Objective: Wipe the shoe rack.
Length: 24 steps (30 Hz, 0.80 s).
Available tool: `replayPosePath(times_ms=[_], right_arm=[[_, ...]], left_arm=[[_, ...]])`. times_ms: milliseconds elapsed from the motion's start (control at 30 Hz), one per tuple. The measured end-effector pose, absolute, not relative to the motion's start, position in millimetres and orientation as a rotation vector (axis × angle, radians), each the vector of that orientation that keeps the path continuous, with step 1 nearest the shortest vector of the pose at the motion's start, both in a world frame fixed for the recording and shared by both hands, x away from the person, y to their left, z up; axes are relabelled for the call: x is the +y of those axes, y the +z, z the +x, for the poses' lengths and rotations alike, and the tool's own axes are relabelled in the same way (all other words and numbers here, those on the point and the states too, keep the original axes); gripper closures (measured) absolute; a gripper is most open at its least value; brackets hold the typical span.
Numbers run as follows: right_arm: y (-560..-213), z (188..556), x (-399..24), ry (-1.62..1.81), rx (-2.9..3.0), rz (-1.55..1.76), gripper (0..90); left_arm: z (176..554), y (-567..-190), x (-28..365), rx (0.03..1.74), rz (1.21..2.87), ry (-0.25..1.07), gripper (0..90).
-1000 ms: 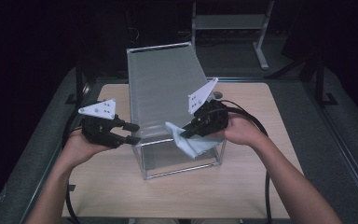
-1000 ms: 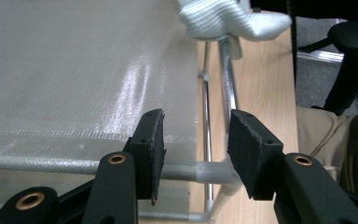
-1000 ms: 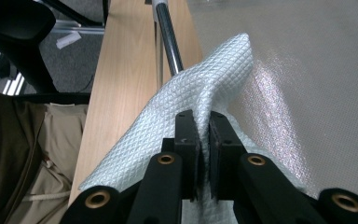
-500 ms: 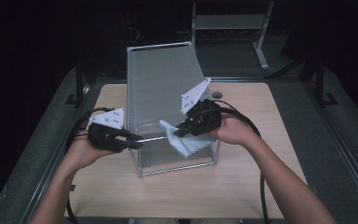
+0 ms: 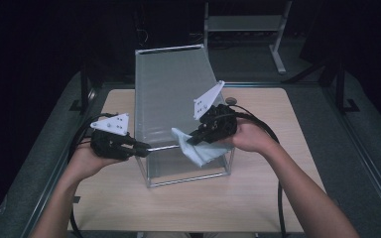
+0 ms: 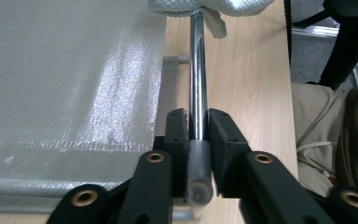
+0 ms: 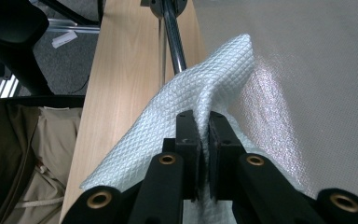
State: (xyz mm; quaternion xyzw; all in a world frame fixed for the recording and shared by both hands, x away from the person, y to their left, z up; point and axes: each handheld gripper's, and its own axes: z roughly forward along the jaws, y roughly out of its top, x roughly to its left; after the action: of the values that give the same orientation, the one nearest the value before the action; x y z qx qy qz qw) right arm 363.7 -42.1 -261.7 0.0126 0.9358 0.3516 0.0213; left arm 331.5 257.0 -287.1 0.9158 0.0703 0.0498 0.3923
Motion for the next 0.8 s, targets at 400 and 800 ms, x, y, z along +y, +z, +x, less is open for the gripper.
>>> replayPosePath(times_ms=[400,800], right_arm=[[-259,369,-61,1.044,2.932,0.037,84.1],[-262,374,-107,1.091,2.915,0.151,84.3]], left_arm=[[331,-288,258,0.178,2.314,0.124,79.7],[332,-288,261,0.181,2.306,0.115,79.7]])
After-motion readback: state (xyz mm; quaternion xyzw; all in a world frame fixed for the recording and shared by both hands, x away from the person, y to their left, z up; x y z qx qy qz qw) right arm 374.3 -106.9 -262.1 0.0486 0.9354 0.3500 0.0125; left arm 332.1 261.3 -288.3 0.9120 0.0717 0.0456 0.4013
